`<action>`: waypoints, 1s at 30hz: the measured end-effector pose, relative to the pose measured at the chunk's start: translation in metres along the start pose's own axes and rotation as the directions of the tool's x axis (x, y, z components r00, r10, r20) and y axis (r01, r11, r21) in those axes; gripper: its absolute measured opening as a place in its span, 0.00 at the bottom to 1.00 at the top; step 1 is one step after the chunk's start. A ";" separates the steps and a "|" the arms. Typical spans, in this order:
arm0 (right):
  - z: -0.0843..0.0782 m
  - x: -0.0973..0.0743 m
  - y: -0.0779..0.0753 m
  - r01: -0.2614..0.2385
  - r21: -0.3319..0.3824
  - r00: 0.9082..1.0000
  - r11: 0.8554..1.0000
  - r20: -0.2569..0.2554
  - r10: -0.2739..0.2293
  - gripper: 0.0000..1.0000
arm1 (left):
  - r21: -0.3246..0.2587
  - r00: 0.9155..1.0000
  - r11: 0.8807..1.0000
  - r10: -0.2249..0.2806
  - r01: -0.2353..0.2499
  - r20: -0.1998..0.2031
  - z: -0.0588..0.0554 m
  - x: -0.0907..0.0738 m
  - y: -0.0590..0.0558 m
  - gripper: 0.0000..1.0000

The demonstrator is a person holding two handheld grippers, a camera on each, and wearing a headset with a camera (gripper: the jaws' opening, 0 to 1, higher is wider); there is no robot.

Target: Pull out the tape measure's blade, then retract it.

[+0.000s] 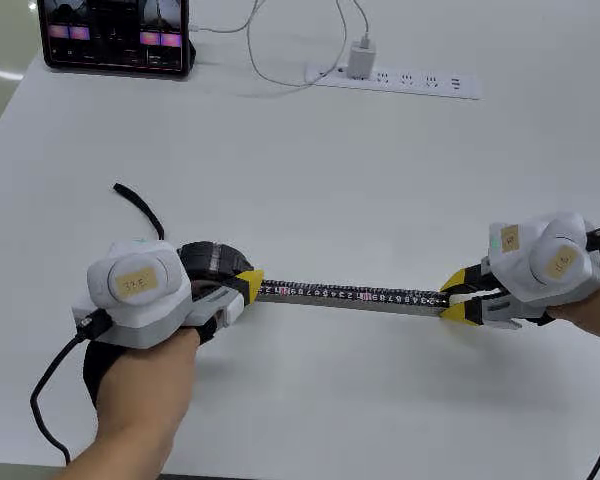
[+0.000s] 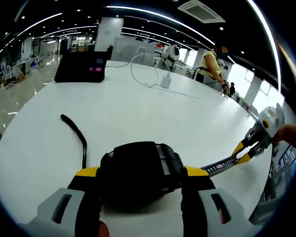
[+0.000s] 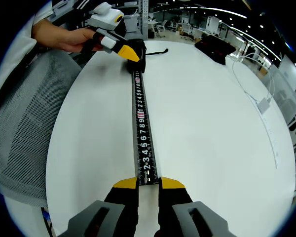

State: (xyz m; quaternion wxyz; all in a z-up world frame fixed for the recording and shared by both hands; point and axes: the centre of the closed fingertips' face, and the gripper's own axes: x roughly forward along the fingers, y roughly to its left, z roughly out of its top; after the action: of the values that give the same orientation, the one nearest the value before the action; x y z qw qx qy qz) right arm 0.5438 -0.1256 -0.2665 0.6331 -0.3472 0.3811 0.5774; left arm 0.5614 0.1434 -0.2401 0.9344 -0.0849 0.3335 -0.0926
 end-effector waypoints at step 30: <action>0.013 0.000 -0.004 0.002 0.008 0.999 1.000 0.038 -0.002 0.10 | -0.006 1.000 1.000 -0.009 0.009 -0.019 -0.002 0.002 0.000 0.59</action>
State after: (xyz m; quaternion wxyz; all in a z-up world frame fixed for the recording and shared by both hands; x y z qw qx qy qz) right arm 0.5484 -0.1142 -0.2600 0.6420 -0.3341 0.3710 0.5819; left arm 0.5617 0.1431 -0.2426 0.9305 -0.0883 0.3421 -0.0964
